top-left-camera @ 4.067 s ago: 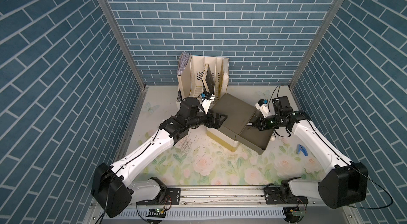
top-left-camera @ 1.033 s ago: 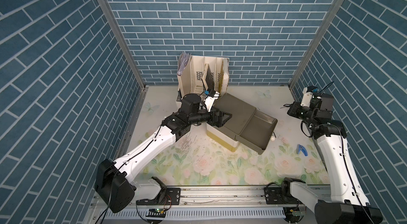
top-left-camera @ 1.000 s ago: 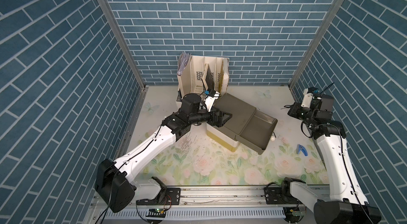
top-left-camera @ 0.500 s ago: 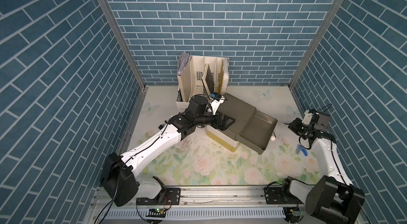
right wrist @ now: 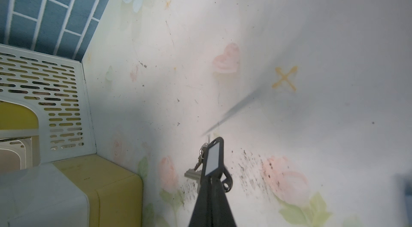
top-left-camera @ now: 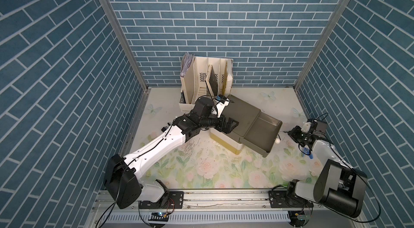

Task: Take the keys out of the drawer
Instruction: Place the key at the center of the board.

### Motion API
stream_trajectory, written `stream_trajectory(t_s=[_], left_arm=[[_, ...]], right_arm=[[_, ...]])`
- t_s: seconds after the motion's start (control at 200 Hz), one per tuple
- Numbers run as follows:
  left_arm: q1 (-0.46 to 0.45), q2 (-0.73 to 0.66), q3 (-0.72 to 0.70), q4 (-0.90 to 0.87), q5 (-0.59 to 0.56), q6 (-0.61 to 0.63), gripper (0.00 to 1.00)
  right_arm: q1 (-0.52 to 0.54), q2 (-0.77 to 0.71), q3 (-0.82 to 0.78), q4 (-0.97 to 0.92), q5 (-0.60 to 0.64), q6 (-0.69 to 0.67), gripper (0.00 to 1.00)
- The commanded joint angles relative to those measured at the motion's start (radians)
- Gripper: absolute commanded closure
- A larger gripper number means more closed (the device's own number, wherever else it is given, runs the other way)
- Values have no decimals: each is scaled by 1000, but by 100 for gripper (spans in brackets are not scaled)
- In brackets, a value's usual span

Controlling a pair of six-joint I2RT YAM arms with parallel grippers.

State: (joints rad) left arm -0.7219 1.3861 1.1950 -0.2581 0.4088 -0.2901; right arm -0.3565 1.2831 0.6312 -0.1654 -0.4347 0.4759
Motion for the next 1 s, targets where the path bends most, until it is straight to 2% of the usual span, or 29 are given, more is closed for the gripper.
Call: stream_trajectory(t_s=[0.0, 0.7, 0.78, 0.95, 0.995], left_arm=[[-7, 9, 26, -17, -11, 20, 0], [-7, 15, 26, -16, -8, 13, 0], [-8, 14, 23, -18, -10, 13, 0], [-7, 13, 23, -20, -13, 12, 0], [-7, 12, 24, -19, -13, 12, 0]], right_arm=[[-6, 28, -21, 62, -21, 24, 100], [-5, 136, -78, 166, -59, 29, 100], [-5, 136, -86, 171, -59, 29, 95], [-6, 119, -90, 160, -63, 29, 72], [-6, 107, -89, 153, -61, 28, 70]])
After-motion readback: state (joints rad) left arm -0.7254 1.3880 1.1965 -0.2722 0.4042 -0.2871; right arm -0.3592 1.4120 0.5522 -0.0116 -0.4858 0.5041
